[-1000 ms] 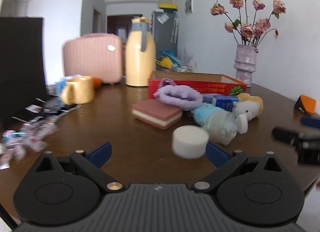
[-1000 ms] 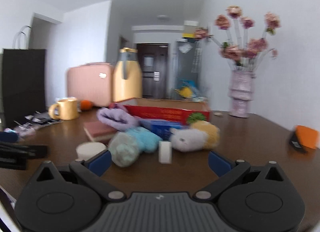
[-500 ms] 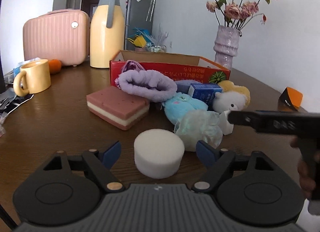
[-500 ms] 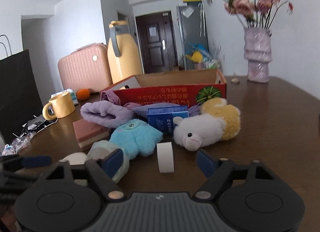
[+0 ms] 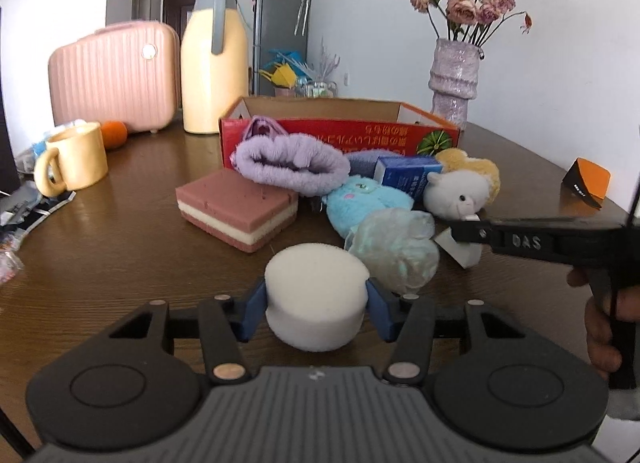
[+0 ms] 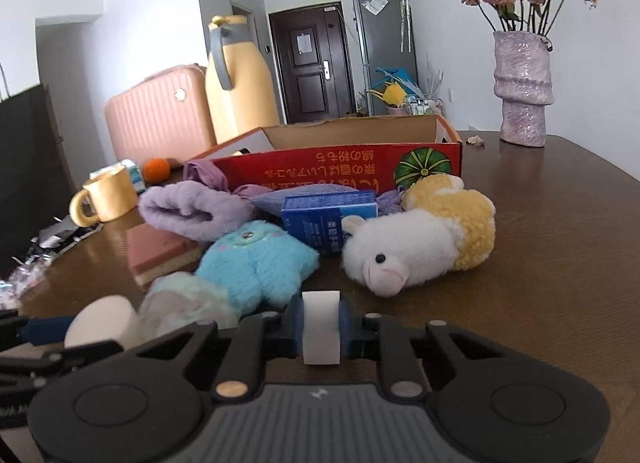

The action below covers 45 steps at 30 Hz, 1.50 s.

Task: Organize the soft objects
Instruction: 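Carry the white sponge into the box with the left tool while the right drops the block in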

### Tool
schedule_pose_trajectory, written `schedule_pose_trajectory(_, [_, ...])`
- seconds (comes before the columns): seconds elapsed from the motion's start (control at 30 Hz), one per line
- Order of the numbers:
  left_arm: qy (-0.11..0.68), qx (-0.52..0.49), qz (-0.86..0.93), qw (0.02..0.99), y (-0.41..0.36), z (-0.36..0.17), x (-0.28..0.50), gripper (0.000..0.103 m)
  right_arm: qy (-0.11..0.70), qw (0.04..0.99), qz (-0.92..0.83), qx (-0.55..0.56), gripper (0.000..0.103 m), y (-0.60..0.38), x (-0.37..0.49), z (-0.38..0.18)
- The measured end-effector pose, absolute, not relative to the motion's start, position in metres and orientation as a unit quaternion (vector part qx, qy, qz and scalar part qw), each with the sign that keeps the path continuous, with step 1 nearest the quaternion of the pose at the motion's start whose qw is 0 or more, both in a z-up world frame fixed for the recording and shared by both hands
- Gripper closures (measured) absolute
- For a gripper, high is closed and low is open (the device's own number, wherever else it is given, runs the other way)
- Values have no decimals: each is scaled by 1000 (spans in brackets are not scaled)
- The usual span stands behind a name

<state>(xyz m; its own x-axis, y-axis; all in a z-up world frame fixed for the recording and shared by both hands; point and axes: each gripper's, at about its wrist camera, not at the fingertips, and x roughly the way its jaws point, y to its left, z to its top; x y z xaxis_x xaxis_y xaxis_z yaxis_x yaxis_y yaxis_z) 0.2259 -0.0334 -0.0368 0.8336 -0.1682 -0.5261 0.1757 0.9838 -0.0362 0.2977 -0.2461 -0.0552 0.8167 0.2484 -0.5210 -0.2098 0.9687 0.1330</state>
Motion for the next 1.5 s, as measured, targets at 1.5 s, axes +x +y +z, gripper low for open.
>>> schedule_pose_trajectory(1.5, [271, 47, -69, 959, -27, 47, 607, 47, 254, 960, 98, 68, 85, -296, 569, 59])
